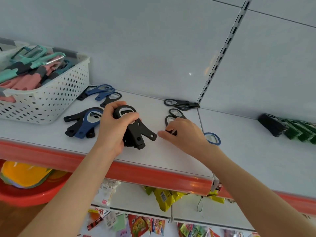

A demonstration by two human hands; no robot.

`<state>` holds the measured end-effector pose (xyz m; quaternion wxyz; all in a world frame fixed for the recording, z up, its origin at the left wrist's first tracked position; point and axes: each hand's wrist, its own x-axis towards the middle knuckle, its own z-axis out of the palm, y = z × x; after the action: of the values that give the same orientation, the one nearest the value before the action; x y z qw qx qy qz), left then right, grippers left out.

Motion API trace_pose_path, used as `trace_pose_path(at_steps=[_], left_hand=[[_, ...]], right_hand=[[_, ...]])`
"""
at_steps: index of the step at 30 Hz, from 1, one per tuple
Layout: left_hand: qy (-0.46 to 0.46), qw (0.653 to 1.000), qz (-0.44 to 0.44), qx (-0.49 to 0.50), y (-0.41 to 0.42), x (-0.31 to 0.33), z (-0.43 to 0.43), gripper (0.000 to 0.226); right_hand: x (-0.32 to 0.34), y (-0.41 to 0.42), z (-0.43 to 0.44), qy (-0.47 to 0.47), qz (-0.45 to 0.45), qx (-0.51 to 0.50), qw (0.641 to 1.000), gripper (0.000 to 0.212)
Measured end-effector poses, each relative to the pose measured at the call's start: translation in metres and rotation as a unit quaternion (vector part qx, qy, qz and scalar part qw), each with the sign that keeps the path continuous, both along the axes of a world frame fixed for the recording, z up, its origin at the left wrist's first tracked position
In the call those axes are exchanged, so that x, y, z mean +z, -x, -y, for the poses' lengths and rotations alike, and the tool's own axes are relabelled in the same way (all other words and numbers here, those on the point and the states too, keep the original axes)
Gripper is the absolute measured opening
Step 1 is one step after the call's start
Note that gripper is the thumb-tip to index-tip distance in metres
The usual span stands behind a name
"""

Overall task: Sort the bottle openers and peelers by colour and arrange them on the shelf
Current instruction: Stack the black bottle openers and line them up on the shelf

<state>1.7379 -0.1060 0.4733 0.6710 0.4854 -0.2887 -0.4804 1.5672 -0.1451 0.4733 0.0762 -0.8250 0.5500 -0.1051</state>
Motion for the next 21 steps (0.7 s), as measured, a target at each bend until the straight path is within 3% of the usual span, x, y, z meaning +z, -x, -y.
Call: trace_pose_path(at_steps=[13, 19, 21], left_hand=[[0.012, 1.000, -0.006, -0.023, -0.002, -0.004, -0.004, 0.031], [0.016, 0.999, -0.014, -0.027, -0.005, -0.006, -0.009, 0.033], [0.013, 0.999, -0.011, -0.029, -0.004, -0.005, -0.008, 0.032]], right_hand=[[0.002, -0.001, -0.011, 0.006, 0.003, -0.044, 0.999, 0.020], [0.001, 0.002, -0.012, 0.067, -0.111, -0.036, 0.991, 0.012], [0.001, 0.011, -0.009, 0.084, -0.013, -0.073, 0.994, 0.021]])
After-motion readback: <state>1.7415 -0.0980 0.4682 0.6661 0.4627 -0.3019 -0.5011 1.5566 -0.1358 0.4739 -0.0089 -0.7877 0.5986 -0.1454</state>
